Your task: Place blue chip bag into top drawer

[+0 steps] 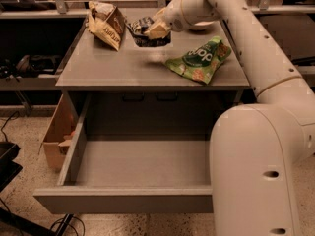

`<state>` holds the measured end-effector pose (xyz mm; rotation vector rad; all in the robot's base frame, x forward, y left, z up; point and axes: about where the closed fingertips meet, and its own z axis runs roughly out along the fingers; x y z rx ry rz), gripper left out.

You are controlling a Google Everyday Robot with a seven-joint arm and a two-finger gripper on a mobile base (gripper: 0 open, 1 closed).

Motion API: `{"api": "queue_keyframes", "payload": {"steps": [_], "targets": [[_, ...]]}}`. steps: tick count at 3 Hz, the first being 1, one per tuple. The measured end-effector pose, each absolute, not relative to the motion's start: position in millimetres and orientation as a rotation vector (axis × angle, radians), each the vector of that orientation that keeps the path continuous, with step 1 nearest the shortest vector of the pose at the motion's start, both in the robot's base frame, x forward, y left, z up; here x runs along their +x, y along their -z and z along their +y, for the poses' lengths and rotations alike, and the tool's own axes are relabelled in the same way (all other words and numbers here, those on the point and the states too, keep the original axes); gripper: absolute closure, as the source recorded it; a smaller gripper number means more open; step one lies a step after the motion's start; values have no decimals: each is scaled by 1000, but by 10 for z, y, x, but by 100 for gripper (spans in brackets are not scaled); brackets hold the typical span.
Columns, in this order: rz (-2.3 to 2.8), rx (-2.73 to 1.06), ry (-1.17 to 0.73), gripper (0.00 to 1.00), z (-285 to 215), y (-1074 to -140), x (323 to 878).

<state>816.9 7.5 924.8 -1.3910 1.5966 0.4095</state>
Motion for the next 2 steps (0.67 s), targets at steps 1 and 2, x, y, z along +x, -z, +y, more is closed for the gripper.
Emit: {"api": "queue_keyframes", "payload": {"steps": [1,2], "targets": [[1549,-1453,-414,100,116,-9603,7876],[1529,-1502,-406,100,133,-9854,7558]]}}
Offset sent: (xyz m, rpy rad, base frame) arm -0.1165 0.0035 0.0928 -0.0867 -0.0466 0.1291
